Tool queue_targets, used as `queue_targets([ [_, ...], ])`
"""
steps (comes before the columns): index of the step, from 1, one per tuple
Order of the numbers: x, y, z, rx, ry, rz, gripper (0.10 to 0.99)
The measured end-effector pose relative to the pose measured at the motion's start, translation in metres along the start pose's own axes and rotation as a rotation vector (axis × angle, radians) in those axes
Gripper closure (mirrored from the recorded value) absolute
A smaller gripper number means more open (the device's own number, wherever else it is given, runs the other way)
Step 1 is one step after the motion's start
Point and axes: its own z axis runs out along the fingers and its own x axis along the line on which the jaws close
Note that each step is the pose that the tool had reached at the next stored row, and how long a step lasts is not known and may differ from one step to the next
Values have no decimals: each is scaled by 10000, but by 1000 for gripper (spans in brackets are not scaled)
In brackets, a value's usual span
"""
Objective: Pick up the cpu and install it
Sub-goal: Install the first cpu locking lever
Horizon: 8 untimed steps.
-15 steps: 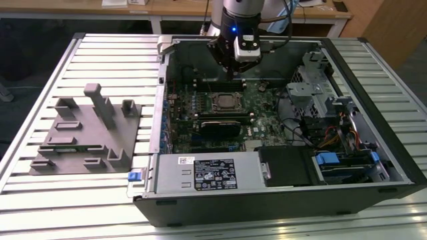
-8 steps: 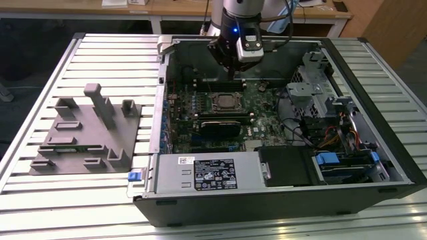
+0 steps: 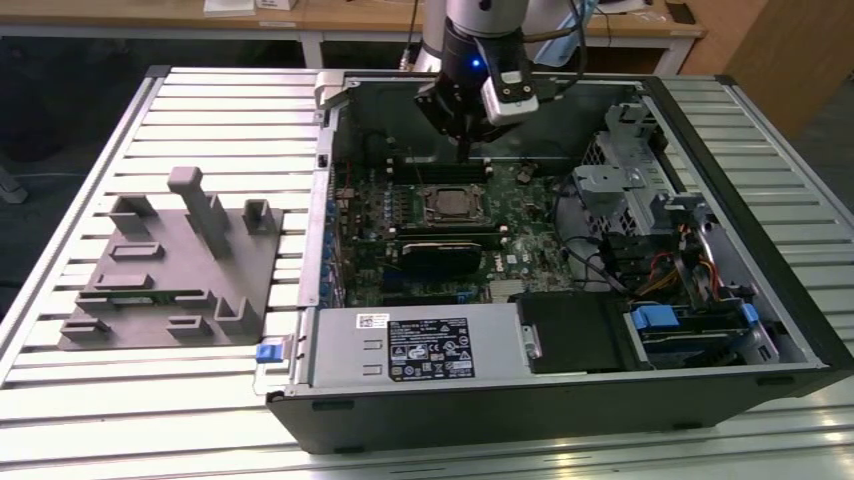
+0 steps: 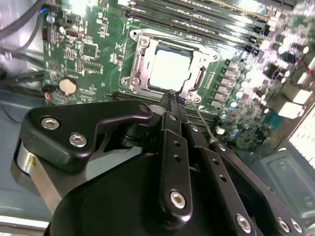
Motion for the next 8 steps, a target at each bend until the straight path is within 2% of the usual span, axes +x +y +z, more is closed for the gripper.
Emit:
queue_targets([
  [8,-1,0,10,1,26,-1146,980],
])
